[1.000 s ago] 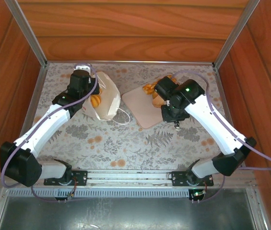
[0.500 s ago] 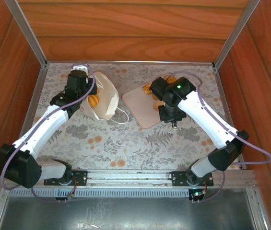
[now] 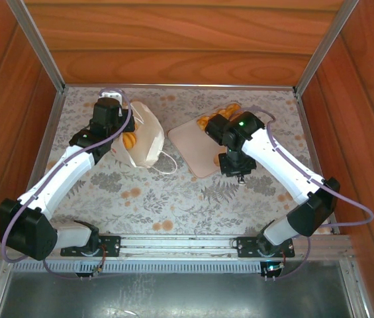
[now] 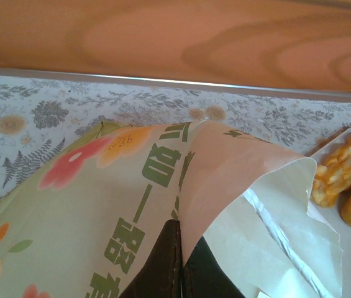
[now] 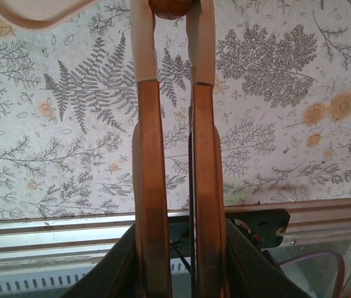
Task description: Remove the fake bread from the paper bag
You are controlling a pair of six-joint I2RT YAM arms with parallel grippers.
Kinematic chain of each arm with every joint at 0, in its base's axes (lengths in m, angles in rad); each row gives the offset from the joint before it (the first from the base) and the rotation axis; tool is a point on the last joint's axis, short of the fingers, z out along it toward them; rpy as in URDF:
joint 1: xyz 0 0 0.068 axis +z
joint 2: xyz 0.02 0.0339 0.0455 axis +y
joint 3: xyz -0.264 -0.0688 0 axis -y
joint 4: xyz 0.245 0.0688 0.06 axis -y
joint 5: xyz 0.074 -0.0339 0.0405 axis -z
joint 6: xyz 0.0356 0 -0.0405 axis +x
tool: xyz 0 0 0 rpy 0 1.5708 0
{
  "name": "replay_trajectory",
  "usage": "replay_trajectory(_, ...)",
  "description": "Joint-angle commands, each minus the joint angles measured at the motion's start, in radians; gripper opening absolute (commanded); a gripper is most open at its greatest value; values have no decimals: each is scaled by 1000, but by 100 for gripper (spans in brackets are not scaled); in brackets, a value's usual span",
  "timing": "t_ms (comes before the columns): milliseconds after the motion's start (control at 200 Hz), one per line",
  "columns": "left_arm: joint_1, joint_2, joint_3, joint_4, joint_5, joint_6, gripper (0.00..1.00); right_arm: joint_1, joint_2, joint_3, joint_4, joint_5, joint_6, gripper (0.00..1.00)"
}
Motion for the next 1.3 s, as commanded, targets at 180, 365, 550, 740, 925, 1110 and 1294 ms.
replay_trajectory(180,5,-19,-10,19,39,-21,0,-13,-29,-52,-112,-37,-1,35)
replay_trajectory(365,5,-9,-9,24,55,-28,0,-42,-19,-38,-71,-49,-24,40)
replay_trajectory(550,5,7,-1,26,63,-30,0,-72,14,-11,5,-98,-62,43)
replay_trajectory(740,4,34,17,27,83,-31,0,-95,60,46,37,-124,-90,46)
replay_trajectory(925,4,49,28,28,83,-23,0,-104,113,121,39,-133,-111,47)
replay_trajectory(1110,4,57,42,28,90,-16,0,-119,185,180,58,-149,-133,50)
replay_trajectory(1294,4,55,44,27,85,-7,0,-121,253,248,74,-175,-157,50)
